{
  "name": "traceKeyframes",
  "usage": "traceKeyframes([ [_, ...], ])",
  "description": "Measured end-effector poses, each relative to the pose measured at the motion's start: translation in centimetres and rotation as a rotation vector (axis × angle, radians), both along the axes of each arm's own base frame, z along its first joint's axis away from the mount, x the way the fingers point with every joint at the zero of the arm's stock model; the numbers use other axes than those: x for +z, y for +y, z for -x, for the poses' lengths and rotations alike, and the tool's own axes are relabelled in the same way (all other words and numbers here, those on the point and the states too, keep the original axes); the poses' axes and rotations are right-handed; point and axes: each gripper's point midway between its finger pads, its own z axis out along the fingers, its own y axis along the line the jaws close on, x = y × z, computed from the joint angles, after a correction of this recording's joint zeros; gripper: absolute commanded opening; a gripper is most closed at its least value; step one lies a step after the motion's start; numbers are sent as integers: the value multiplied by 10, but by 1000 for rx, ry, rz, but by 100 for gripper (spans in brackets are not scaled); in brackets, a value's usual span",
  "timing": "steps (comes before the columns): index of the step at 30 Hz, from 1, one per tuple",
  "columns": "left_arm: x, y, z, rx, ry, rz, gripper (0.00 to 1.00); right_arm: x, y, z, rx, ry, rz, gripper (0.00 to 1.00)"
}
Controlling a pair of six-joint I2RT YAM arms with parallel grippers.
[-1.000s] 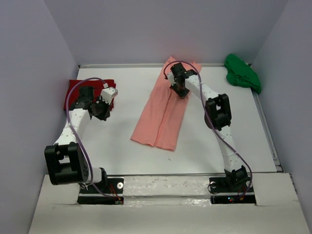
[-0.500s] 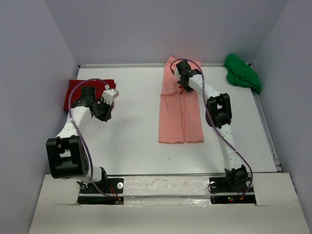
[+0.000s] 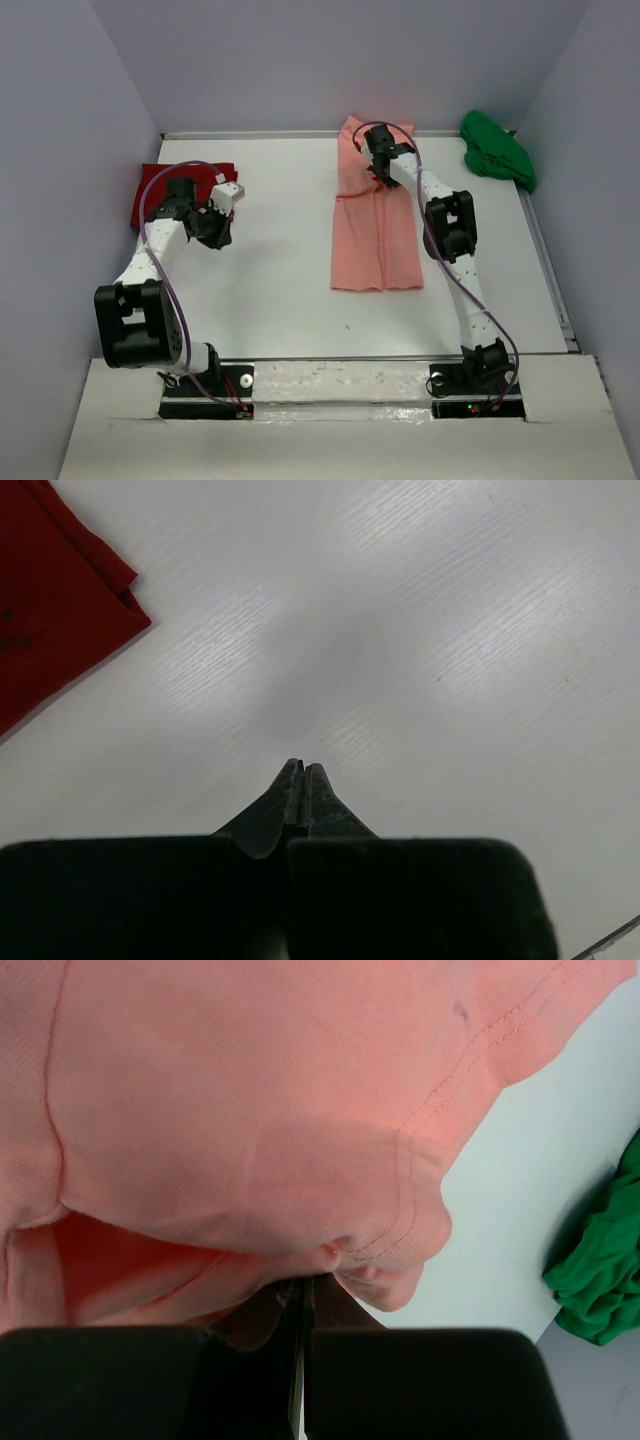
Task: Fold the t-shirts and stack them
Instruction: Fold the tshirt
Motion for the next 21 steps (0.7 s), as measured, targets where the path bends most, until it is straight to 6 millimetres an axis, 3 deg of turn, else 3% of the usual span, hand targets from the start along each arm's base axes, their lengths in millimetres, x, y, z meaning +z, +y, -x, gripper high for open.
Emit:
traceKeyframes([
  [5,6,-11,7,-42,9,46,0,5,-5,26,3,52,-15,0],
  [7,11,-16,8,-65,9,64,0,19,-9,40,0,61,-25,0],
  [14,24,-41,17,-184,6,136,4,108,-18,77,-28,-50,-109,0],
  [17,27,-56,29,-269,30,161,4,122,-22,116,-46,-35,-177,0],
  [18,30,-63,35,-306,44,177,4,121,-22,125,-46,-27,-192,0],
  [21,34,-96,47,-462,93,223,4,103,-24,182,-53,82,-257,6],
])
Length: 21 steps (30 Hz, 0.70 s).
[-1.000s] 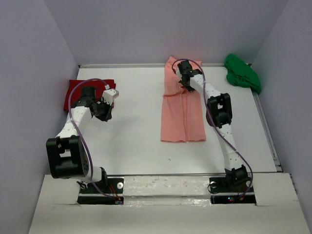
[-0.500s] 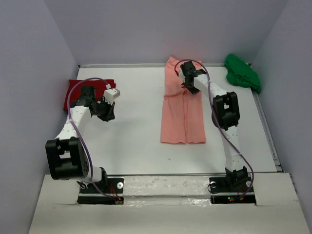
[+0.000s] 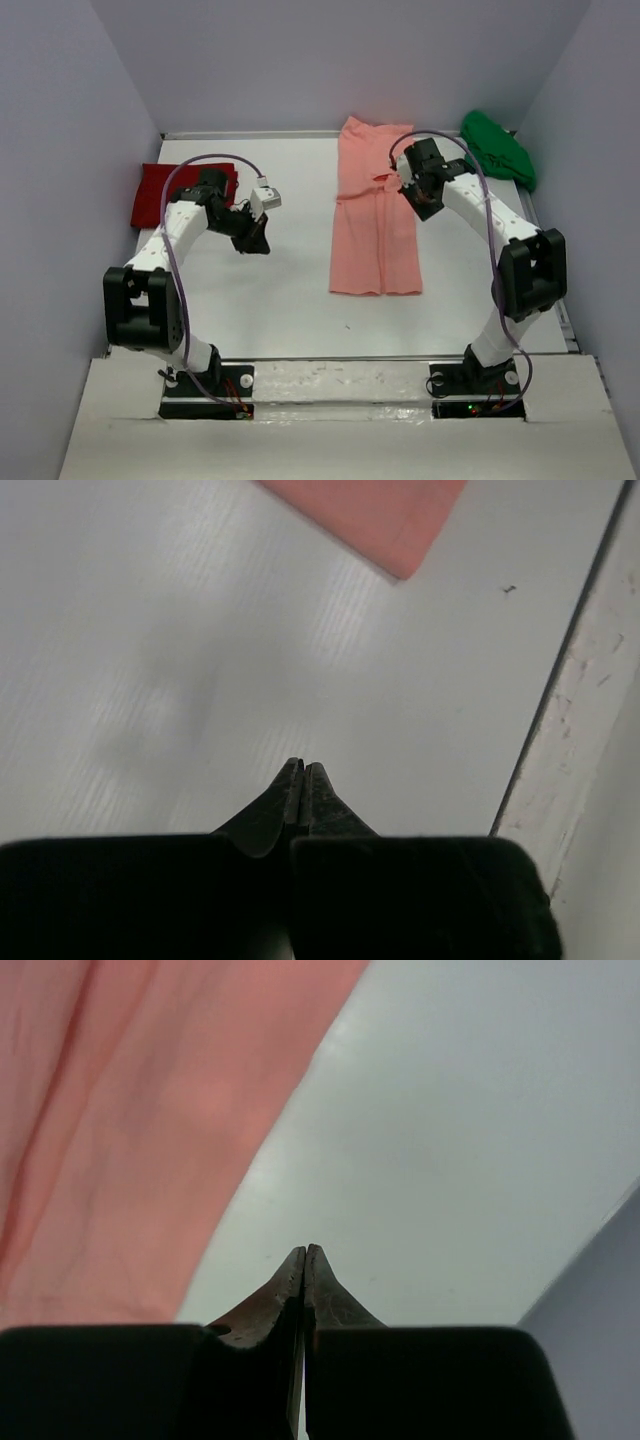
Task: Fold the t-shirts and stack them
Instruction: Fold the tshirt
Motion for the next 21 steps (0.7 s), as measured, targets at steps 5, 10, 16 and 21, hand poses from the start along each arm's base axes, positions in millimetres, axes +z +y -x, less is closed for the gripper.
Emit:
traceKeyframes([
  [5,-23,-39,28,-189,151,64,5,-24,2,75,-4,150,-116,16],
  [10,-35,-55,44,-251,232,97,7,-14,9,127,2,171,-280,42],
  [16,-39,-73,52,-284,255,110,13,-5,14,136,4,161,-372,45],
  [21,-62,-93,65,-335,344,85,13,-29,21,137,-13,268,-383,45],
])
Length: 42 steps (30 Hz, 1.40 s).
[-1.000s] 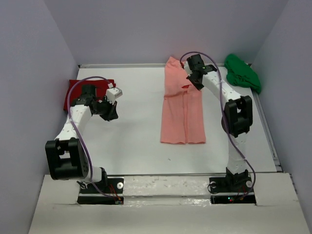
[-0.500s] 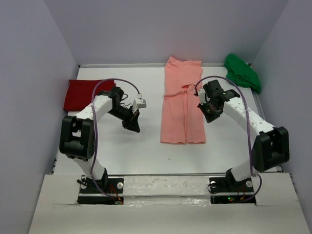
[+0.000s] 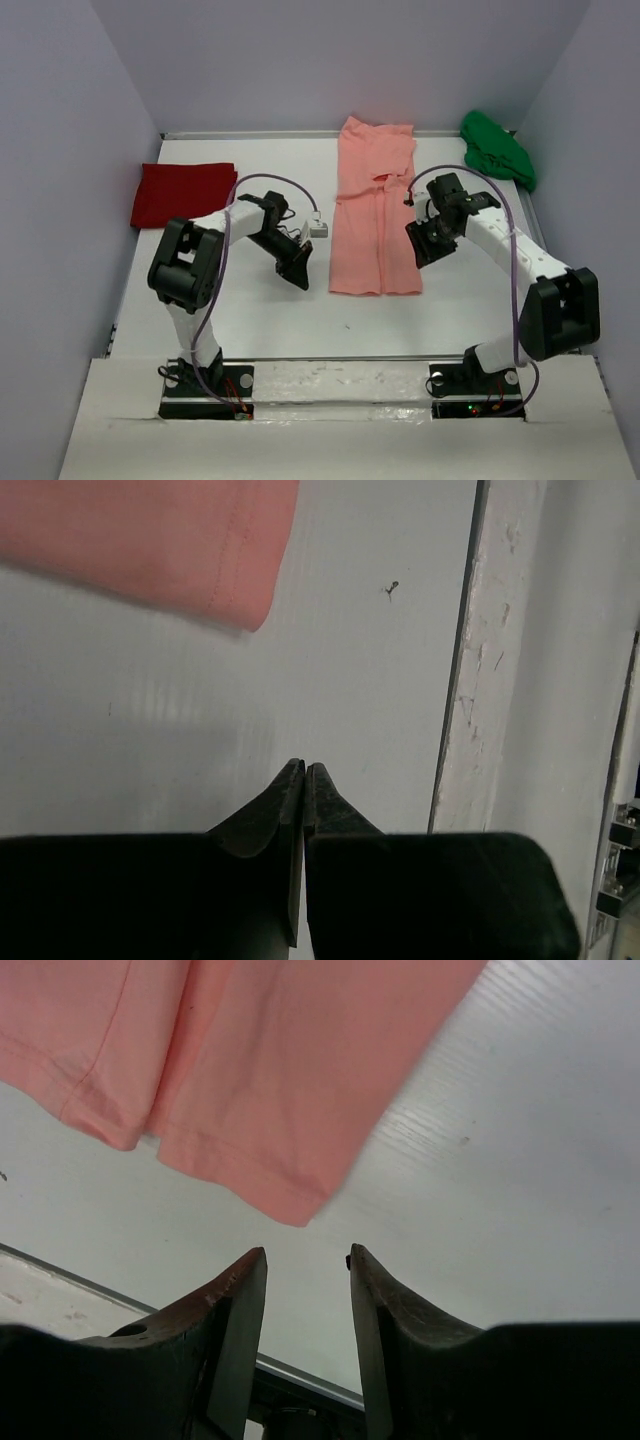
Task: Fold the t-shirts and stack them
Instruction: Fold the tshirt
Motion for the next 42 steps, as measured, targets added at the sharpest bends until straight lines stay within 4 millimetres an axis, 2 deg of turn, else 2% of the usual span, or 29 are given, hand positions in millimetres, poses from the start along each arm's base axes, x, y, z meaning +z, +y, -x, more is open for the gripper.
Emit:
traceKeyframes([
  [5,-42,-17,14,-67,139,-61,14,-33,7,6,6,151,-6,44],
  [7,-53,-21,20,-82,192,-69,14,-41,8,8,1,195,0,44],
  [11,-53,-26,27,-113,267,-46,24,-50,8,9,-8,237,10,42],
  [19,-47,-34,25,-174,286,39,31,-63,5,11,-18,286,37,42],
  [25,-39,-43,11,-173,248,68,35,-64,0,9,-25,277,65,42],
  [35,-48,-60,-8,-101,220,49,39,-64,-7,7,-38,267,97,43],
  [37,-48,-63,-9,-85,223,44,42,-65,-8,6,-38,265,101,43],
  [38,-48,-64,-10,-79,221,41,53,-65,-8,6,-38,265,102,43],
  [39,-47,-65,-10,-71,221,38,59,-65,-9,6,-39,264,106,43],
  [42,-41,-70,-9,-52,230,40,60,-65,-9,6,-39,263,110,43],
])
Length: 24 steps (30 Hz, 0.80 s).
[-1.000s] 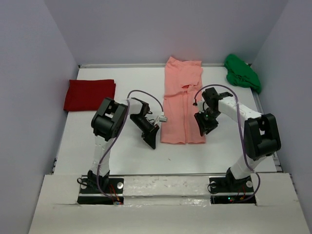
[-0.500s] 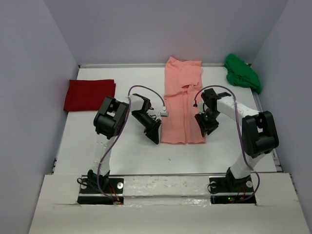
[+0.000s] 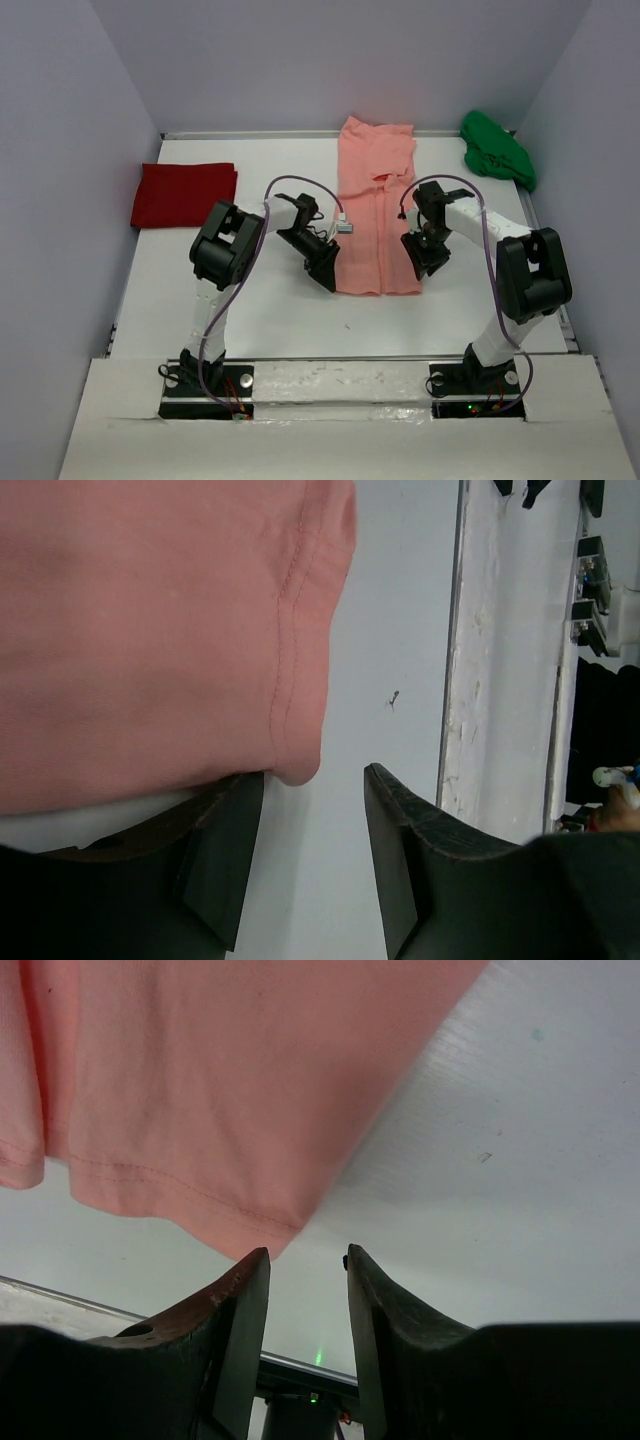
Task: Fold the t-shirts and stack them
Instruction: Fold the tshirt
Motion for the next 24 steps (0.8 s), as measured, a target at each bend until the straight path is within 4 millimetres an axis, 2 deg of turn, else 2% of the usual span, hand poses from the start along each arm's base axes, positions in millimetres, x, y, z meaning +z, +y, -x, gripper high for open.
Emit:
traceKeyframes([
  [10,0,-13,2,-6,-58,7,58,-1,-1,0,0,2,9,37],
  [13,-1,-14,1,-4,-63,-1,53,-1,-1,0,1,2,9,36],
  [14,-2,-14,0,0,-63,-7,50,-1,-1,0,1,2,9,35],
  [15,-3,-14,0,3,-65,-14,43,-1,-2,0,2,1,9,35],
  [17,-6,-14,-3,8,-78,-33,34,-1,-2,0,5,1,9,34],
  [18,-7,-15,-5,14,-87,-42,24,-1,-2,0,6,2,9,33],
  [24,-12,-16,-8,30,-99,-80,8,-5,-2,1,10,15,11,28],
])
